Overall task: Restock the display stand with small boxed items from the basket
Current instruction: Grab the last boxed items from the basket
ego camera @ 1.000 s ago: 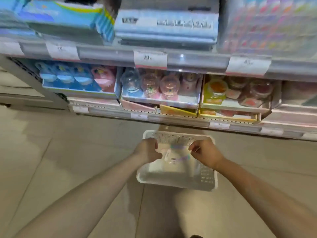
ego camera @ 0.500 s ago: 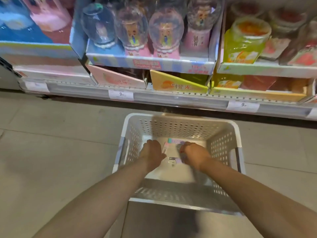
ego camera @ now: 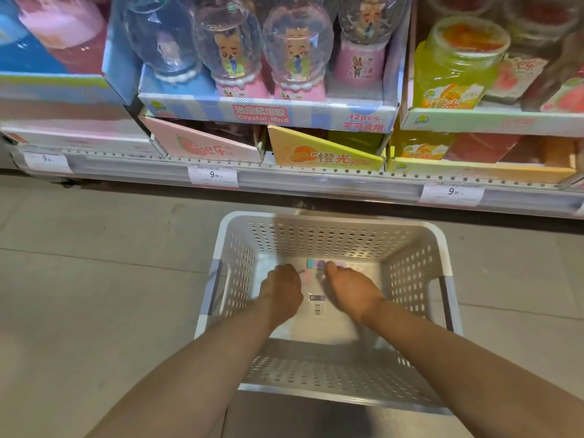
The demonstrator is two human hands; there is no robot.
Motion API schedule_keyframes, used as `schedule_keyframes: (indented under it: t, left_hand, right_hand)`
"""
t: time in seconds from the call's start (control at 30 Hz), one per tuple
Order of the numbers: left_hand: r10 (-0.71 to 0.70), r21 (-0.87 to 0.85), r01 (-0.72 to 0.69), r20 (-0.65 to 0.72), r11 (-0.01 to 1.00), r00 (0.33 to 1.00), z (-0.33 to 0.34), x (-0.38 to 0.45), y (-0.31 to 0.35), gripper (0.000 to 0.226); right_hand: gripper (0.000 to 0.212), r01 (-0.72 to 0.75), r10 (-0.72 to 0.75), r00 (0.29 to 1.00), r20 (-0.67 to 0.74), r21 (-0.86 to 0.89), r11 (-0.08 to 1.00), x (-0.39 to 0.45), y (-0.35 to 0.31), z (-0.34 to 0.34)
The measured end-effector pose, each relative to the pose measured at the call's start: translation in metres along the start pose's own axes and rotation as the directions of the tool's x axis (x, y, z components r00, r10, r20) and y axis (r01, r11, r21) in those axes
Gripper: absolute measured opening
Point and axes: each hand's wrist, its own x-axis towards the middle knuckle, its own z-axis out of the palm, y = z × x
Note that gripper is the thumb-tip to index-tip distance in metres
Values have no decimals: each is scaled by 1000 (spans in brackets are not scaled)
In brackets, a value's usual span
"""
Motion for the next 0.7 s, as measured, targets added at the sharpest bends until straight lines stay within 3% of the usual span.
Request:
schedule_keyframes:
  t: [0.13,0.23,0.33,0.5,0.6,0.7]
  left_hand:
    - [42,218,-55,63,974,997,3,-5,3,31]
    - [33,274,-48,59,961,998,0,-7,3,40]
    - [56,306,-77,80,949,995,-2,-9,0,46]
    - [130,199,-149,103,969,986,-7,-11,-4,39]
    - [125,50,-129,78,990,989,-16,-16,-8,37]
    - [102,-63,-99,63,993,993,-30,-23,-11,34]
  right_hand:
    - [39,-59,60,996,-63,17,998,3,1,-7]
    - [43,-67,62,996,-63,-85,994,5,0,-3]
    - [34,-94,87,994,-62,-110,989,7,-2,-1]
    - [33,-115,115,993,-8,-42,992,8,-5,0]
    - [43,-130,131,991,36,-12,991,6,-8,2]
    - [39,-139,139,990,14,75,987,1,-12,-3]
